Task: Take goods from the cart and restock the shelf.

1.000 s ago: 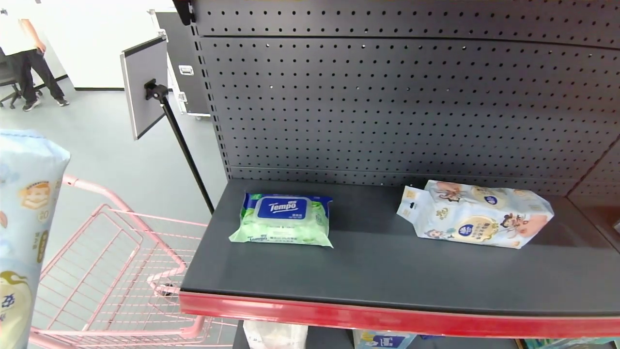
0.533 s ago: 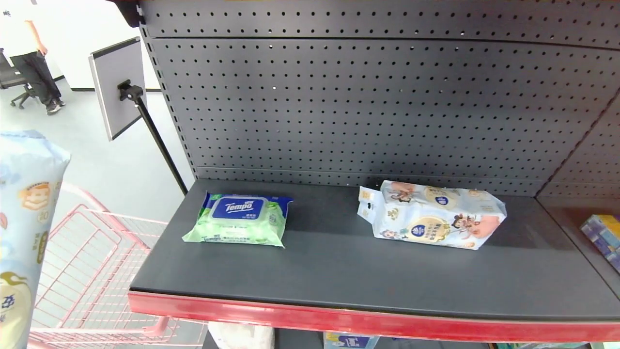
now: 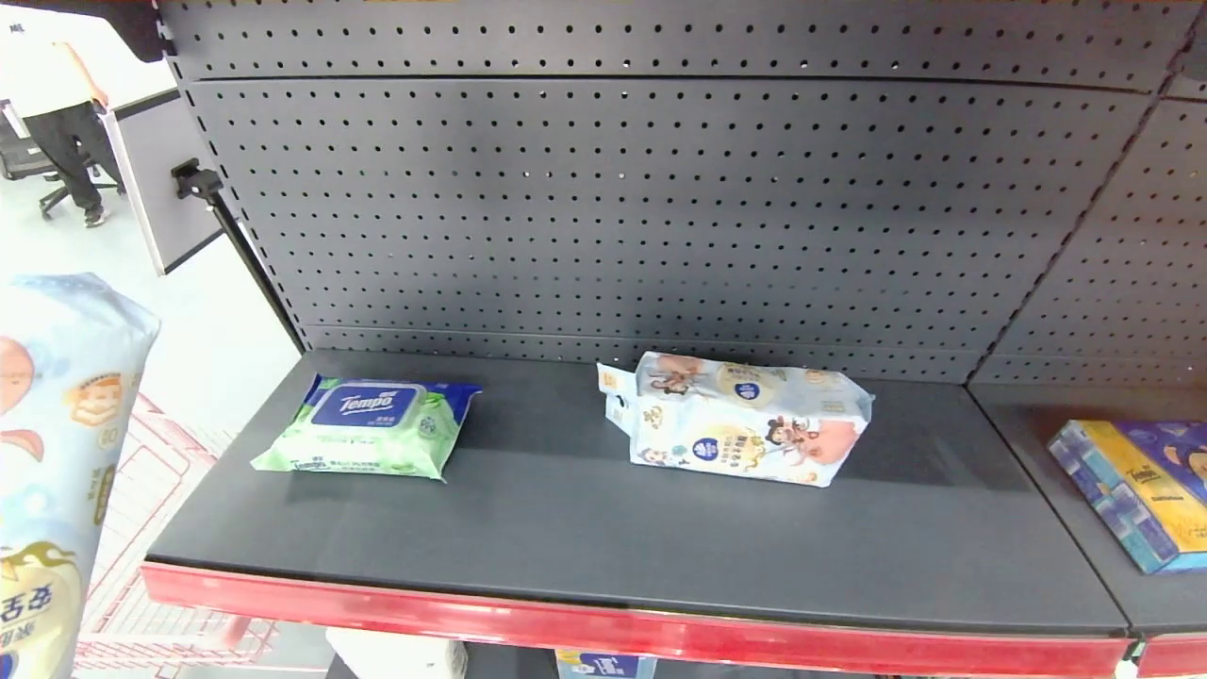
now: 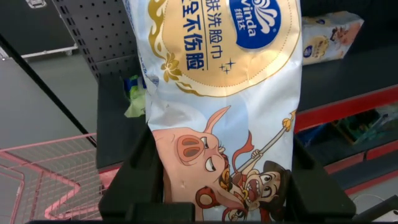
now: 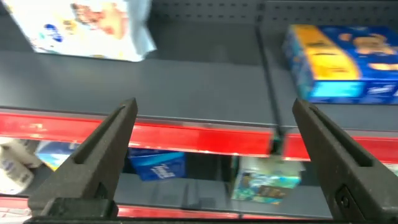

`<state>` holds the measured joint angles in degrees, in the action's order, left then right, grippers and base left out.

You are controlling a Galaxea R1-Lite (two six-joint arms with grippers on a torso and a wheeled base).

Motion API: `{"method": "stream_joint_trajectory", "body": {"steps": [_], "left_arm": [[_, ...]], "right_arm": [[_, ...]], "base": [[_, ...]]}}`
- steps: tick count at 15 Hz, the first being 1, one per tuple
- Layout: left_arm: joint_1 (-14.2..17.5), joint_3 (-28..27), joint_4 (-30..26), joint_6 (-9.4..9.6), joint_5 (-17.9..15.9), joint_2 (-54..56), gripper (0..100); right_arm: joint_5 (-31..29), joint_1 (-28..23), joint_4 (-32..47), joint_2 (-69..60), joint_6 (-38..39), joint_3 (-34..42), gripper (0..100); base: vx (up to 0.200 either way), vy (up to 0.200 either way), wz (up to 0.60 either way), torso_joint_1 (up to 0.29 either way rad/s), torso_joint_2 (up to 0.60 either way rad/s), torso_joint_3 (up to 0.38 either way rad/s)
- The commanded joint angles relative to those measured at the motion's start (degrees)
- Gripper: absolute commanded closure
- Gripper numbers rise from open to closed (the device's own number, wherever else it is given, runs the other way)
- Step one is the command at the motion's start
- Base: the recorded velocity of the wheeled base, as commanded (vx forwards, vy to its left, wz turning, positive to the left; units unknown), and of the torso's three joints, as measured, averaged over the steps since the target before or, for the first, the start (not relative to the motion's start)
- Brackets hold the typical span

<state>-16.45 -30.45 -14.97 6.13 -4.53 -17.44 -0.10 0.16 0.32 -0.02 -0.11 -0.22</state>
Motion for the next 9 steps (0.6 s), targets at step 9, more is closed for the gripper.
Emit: {"method": "stream_joint_trajectory", "body": {"steps": [9], "left_arm": [[-0.2, 2.2, -0.1, 2.92, -0.1, -1.0, 100]], "right_arm": [[6.6, 6.2, -2.8, 50.4, -0.2, -37.2, 0]], "base": [[0.0, -0.044, 0.0, 0.001, 0.0, 0.001]]}}
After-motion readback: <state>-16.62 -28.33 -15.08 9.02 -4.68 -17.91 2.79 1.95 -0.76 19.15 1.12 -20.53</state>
